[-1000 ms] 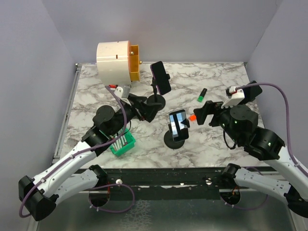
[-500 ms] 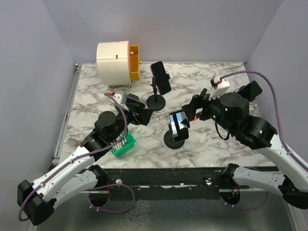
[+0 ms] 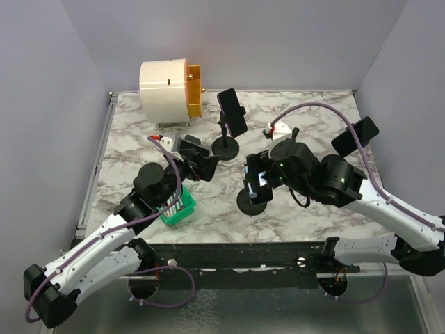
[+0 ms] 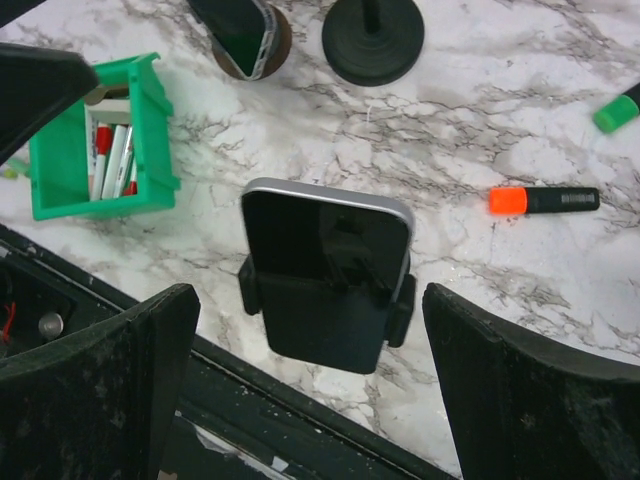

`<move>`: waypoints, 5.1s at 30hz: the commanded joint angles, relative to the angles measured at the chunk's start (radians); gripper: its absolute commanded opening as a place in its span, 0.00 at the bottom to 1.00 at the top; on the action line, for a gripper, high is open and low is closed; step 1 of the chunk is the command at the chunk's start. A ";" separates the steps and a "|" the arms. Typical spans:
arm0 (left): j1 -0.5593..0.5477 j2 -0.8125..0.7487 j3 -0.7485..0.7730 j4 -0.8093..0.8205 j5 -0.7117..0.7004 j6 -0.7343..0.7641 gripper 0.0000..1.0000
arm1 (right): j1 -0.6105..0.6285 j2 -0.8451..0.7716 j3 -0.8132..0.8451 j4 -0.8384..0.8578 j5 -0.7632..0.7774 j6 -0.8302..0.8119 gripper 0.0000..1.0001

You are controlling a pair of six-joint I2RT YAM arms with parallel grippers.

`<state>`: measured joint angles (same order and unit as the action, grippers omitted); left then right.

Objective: Remove the phone from the phone stand

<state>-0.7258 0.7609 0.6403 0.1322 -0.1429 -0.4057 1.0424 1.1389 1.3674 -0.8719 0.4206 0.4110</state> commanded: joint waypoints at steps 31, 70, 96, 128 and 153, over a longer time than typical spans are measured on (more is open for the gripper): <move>0.003 -0.012 -0.014 -0.005 -0.017 0.013 0.99 | 0.091 0.179 0.080 -0.058 0.263 0.149 0.97; 0.003 -0.015 -0.059 0.077 0.265 0.086 0.94 | 0.091 0.150 0.000 -0.020 0.287 0.123 0.55; 0.001 0.169 -0.122 0.344 0.609 -0.044 0.76 | 0.022 0.155 -0.016 0.023 0.173 0.091 0.40; -0.081 0.398 -0.066 0.510 0.591 -0.185 0.51 | 0.011 0.132 -0.039 0.044 0.155 0.103 0.40; -0.088 0.402 -0.102 0.560 0.586 -0.183 0.00 | 0.011 0.084 -0.005 -0.031 0.116 0.106 0.98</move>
<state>-0.8082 1.1645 0.5472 0.6373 0.4480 -0.5983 1.0573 1.2568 1.3449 -0.8410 0.5545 0.5064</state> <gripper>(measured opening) 0.308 0.957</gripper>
